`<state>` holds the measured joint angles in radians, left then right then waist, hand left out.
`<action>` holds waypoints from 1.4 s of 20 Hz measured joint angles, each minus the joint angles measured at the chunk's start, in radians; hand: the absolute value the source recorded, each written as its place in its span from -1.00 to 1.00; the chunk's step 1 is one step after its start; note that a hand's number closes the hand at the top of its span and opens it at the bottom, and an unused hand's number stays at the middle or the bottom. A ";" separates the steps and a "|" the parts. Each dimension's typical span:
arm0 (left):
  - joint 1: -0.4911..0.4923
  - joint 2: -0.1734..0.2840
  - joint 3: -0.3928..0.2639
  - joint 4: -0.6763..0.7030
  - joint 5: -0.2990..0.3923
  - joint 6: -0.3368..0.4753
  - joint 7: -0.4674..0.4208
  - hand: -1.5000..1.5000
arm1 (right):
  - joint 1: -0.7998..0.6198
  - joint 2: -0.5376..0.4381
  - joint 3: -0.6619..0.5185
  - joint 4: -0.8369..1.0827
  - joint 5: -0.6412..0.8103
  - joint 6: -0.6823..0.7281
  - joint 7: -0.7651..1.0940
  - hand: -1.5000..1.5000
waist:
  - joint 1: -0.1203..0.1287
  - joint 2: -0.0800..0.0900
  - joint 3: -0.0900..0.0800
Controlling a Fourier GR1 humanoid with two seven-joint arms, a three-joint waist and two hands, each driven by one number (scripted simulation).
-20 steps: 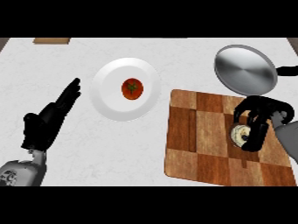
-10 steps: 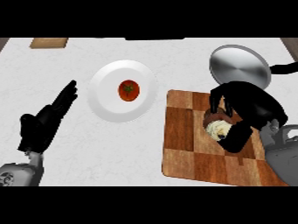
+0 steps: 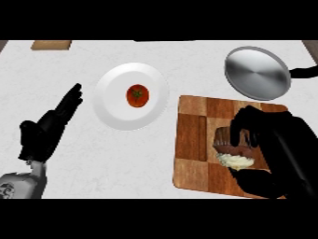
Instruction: Pick the cupcake from the cutting board and place it in the pan
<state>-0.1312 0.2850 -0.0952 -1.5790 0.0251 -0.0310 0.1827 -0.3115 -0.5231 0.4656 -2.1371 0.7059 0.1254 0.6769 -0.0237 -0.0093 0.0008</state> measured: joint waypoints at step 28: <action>-0.031 -0.046 0.024 -0.016 -0.039 -0.056 0.024 0.00 | -0.326 0.113 -0.534 1.216 -0.069 -0.472 -0.817 1.00 | 0.048 0.018 0.000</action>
<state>-0.1622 0.2385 -0.0710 -1.5952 -0.0136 -0.0873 0.2069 -0.6373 -0.4103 -0.0684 -0.9207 0.6368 -0.3463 -0.1400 0.0247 0.0084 0.0012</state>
